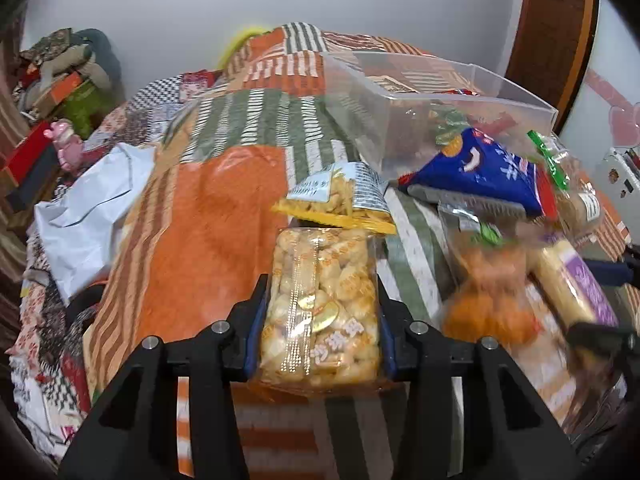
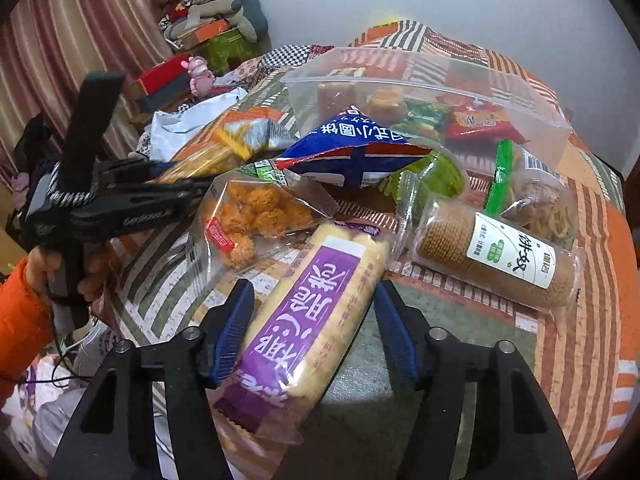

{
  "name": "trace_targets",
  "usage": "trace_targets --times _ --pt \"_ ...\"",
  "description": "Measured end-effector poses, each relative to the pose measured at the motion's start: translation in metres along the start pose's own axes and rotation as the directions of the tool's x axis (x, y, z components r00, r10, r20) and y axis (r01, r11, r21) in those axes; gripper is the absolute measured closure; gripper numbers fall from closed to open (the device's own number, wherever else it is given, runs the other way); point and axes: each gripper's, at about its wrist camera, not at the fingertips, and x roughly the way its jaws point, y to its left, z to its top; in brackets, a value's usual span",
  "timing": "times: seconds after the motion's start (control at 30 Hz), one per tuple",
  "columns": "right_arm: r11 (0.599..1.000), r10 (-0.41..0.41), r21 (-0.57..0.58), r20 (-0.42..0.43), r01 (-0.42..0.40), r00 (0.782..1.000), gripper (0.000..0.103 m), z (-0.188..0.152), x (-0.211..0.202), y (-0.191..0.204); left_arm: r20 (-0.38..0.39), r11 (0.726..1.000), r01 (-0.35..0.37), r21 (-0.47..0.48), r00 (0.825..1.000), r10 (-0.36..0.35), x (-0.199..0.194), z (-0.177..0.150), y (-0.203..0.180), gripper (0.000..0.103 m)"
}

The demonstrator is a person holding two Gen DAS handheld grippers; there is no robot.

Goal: Organize snacks
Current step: 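Grasp the purple-labelled cake with the right gripper while the left grasps a puffed-snack bag, then lower the cake and puffed-snack bag into the clear box and open both grippers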

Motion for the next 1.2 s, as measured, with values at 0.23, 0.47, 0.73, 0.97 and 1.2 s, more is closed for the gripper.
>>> trace_targets --times 0.23,0.47,0.73,0.97,1.2 --pt "1.000 -0.003 -0.008 -0.010 0.003 1.000 0.061 -0.002 -0.008 -0.013 -0.001 0.999 -0.044 -0.031 0.999 0.044 -0.021 -0.021 -0.002 0.058" --pt "1.000 0.009 0.026 -0.040 -0.008 0.999 0.059 0.002 -0.001 -0.016 0.010 0.998 -0.062 -0.031 0.998 0.062 -0.024 -0.027 -0.007 0.057" --pt "1.000 -0.008 0.023 -0.019 0.008 1.000 0.055 0.007 0.010 -0.012 0.021 0.997 -0.061 -0.043 0.998 0.062 -0.017 -0.027 -0.004 0.054" --pt "1.000 -0.008 0.029 0.002 0.008 1.000 0.060 0.004 0.003 -0.015 0.029 0.997 -0.062 -0.048 0.998 0.064 -0.021 -0.026 -0.003 0.058" --pt "0.998 0.021 0.056 0.028 -0.023 0.999 0.060 0.004 -0.015 -0.021 0.083 0.998 -0.065 -0.015 0.994 0.066 -0.043 -0.023 -0.012 0.058"
